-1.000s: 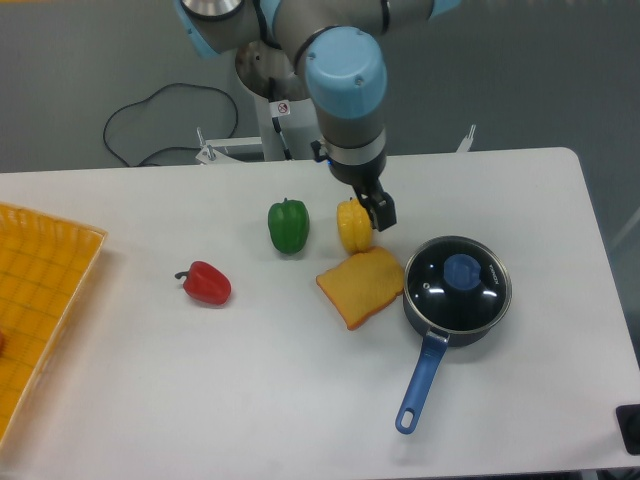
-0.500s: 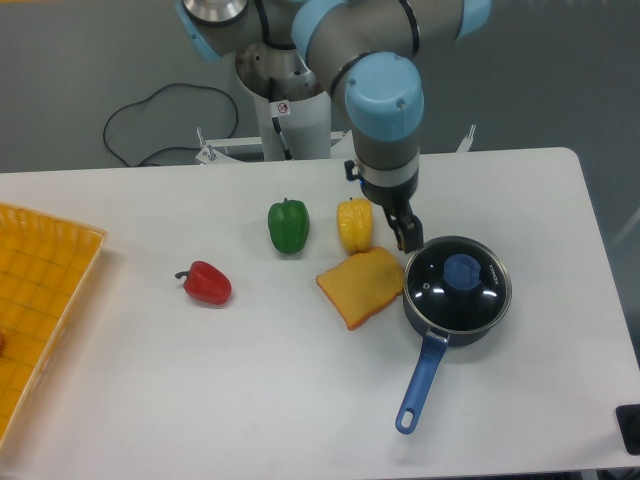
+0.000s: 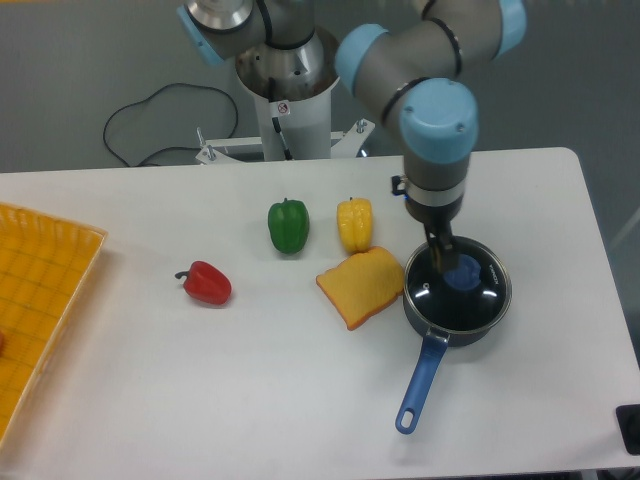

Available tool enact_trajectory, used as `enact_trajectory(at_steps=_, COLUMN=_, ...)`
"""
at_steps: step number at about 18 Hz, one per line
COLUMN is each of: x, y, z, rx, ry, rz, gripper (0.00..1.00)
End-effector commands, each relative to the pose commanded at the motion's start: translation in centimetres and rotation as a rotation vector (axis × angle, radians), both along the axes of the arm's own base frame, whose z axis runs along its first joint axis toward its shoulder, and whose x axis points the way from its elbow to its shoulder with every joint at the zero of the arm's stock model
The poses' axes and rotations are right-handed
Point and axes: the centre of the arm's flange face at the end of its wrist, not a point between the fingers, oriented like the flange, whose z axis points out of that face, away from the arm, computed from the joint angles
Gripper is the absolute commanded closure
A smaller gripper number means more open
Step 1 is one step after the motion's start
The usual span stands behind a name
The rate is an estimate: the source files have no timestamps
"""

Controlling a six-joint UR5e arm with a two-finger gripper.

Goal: Open the lid
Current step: 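Lower the gripper onto the blue knob of the glass lid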

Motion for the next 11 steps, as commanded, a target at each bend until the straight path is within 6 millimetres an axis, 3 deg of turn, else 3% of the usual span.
enact_trajectory(at_steps=5, x=-1.6, y=1.3, z=-0.9, rx=0.044, ry=0.055, rz=-0.006, gripper=0.00)
enact_trajectory(at_steps=11, x=-2.9, y=2.0, z=-0.4, rx=0.061, ry=0.084, rz=-0.007, gripper=0.00)
